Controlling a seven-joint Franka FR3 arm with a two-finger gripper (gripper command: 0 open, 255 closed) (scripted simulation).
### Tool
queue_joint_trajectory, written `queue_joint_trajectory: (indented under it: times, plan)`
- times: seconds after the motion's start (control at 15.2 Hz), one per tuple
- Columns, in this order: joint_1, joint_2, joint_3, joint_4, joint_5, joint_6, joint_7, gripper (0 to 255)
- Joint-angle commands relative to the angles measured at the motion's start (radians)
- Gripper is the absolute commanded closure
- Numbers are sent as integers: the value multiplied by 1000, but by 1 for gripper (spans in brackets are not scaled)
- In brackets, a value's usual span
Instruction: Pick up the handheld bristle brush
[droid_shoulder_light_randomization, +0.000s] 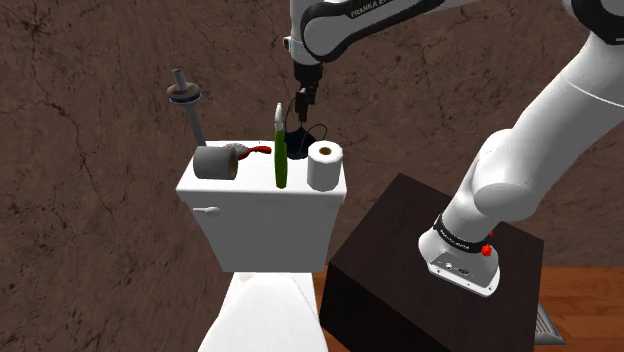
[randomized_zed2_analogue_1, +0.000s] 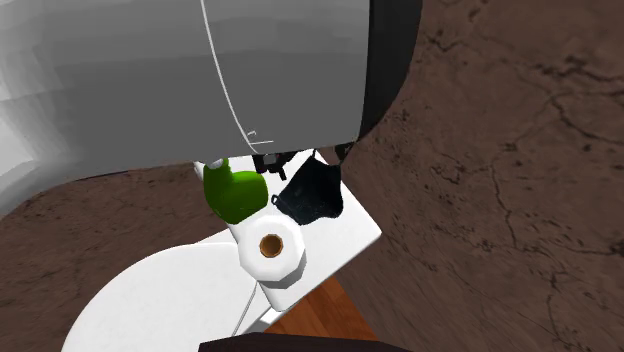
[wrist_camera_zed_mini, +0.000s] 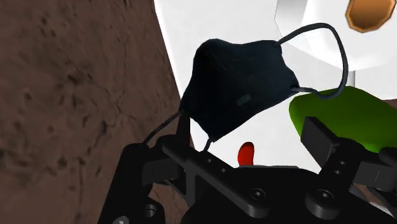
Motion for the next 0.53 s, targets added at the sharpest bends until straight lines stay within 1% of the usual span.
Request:
queue_joint_trajectory:
  times: [0.0, 0.46]
  plan:
    - [10, 65, 8, 38, 3, 32, -13, 0]
    - [35, 311, 34, 209, 1, 120, -61, 0]
